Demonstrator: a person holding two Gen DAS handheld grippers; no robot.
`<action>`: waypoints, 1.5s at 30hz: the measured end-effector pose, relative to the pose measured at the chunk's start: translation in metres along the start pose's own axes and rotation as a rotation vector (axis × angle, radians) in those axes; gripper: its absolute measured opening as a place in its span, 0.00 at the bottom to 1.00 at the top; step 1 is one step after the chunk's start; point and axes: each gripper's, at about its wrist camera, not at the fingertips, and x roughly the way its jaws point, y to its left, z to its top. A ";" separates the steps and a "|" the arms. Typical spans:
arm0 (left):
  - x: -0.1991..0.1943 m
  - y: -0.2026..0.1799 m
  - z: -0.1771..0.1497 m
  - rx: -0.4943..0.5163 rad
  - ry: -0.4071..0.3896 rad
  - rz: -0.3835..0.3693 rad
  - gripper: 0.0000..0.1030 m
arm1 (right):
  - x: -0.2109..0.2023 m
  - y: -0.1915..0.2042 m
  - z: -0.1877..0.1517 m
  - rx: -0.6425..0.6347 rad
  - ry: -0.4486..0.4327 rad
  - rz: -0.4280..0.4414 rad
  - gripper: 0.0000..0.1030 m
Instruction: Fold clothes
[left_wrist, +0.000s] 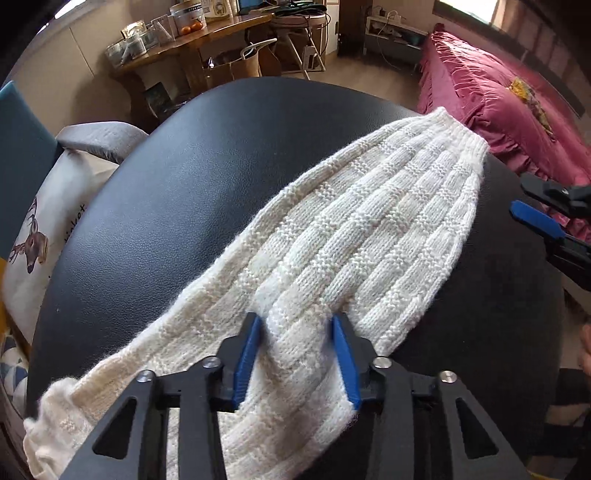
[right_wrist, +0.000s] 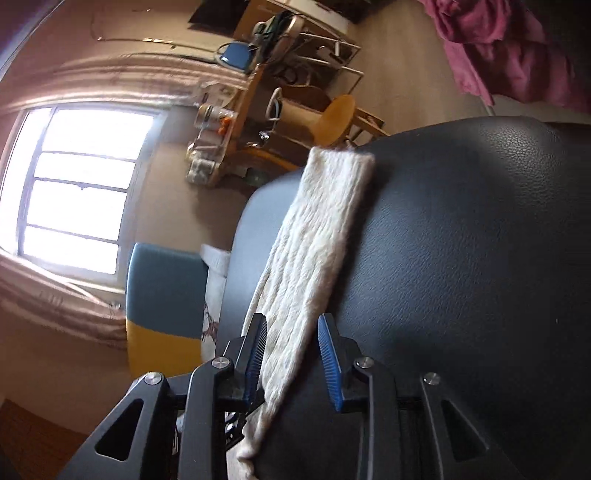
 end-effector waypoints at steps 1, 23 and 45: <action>-0.002 0.004 -0.001 -0.022 -0.012 -0.020 0.11 | 0.004 -0.003 0.003 0.024 -0.011 -0.003 0.30; -0.012 0.085 -0.070 -0.424 -0.123 -0.540 0.10 | 0.067 0.008 -0.016 0.272 0.030 0.008 0.27; -0.102 0.134 -0.080 -0.550 -0.235 -0.439 0.57 | 0.140 0.114 -0.082 -0.404 0.363 0.142 0.05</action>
